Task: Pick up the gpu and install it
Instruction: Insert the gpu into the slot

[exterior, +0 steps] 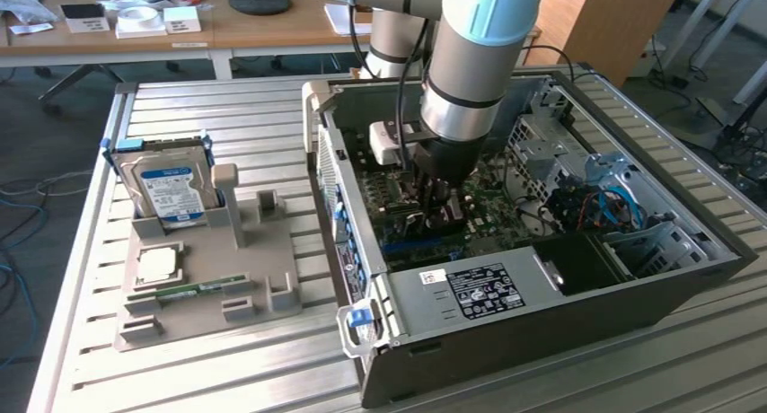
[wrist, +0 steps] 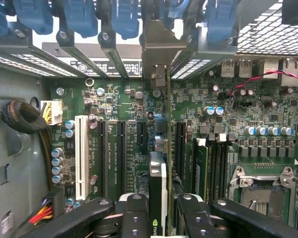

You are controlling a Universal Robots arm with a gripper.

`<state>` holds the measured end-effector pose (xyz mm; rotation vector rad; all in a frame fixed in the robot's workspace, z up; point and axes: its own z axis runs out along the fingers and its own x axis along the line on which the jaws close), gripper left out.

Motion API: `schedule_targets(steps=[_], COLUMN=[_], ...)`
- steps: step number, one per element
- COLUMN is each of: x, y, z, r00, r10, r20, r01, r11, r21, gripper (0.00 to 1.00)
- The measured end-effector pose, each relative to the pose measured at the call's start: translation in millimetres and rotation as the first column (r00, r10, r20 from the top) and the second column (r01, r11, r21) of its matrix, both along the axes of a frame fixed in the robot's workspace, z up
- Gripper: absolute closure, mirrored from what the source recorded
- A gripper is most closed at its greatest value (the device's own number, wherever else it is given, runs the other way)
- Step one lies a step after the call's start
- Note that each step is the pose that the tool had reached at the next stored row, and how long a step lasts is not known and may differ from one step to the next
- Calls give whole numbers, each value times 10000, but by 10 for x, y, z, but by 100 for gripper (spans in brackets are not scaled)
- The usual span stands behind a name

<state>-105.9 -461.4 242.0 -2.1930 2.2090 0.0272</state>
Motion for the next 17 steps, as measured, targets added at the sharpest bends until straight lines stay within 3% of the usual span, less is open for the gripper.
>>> schedule_targets(steps=[17], x=[1], y=[0], z=[15], r00=[10000], r10=[19], r20=[1], r01=[-19], r11=[10000], r21=[2], gripper=[73])
